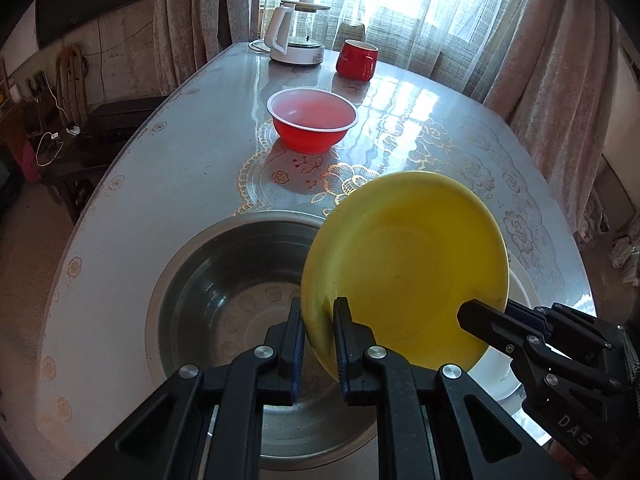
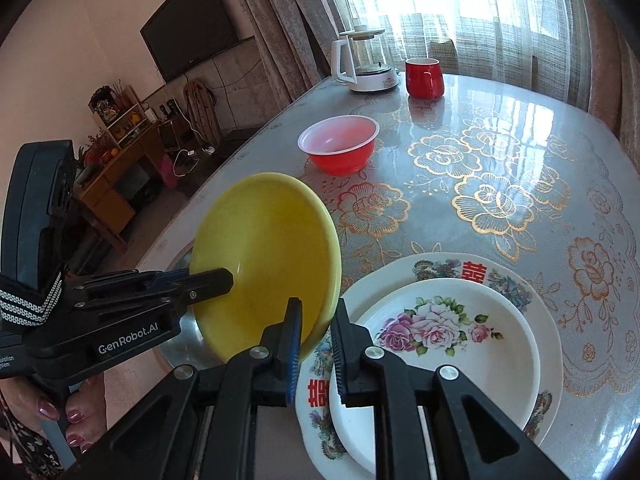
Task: Organize plates and bowls
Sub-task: 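Lift and carry the yellow bowl with both grippers over the steel basin, then lower the yellow bowl into the steel basin and open both grippers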
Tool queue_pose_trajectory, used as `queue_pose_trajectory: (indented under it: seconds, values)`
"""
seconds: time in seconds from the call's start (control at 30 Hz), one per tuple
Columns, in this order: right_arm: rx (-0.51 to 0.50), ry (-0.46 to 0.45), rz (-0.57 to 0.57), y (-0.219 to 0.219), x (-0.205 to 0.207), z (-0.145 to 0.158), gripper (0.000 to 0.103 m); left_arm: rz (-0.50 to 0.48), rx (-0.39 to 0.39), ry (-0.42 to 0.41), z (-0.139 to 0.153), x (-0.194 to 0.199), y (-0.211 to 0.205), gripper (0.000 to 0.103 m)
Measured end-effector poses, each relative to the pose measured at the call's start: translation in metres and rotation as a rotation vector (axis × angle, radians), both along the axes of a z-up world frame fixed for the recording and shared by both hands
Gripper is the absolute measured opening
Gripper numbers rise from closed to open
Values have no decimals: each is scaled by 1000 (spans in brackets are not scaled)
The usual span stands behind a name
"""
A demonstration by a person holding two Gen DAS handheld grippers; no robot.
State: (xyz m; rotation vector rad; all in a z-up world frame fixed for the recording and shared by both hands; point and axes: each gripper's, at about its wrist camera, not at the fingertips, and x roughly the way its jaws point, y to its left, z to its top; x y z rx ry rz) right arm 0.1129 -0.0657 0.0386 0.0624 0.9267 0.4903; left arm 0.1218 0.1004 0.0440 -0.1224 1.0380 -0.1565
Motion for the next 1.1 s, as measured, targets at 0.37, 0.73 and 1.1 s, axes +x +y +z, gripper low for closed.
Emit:
queue_pose_trajectory:
  seconds: [0.37, 0.73, 1.1]
  values:
    - [-44, 54, 4, 52, -1, -18, 17, 39, 63, 47, -18, -1, 36, 14]
    - [-63, 137, 31, 75, 6, -39, 20, 75, 59, 102, -39, 10, 49, 14]
    - [-178, 74, 8, 87, -2, -37, 29, 86, 47, 120, -46, 13, 45, 15]
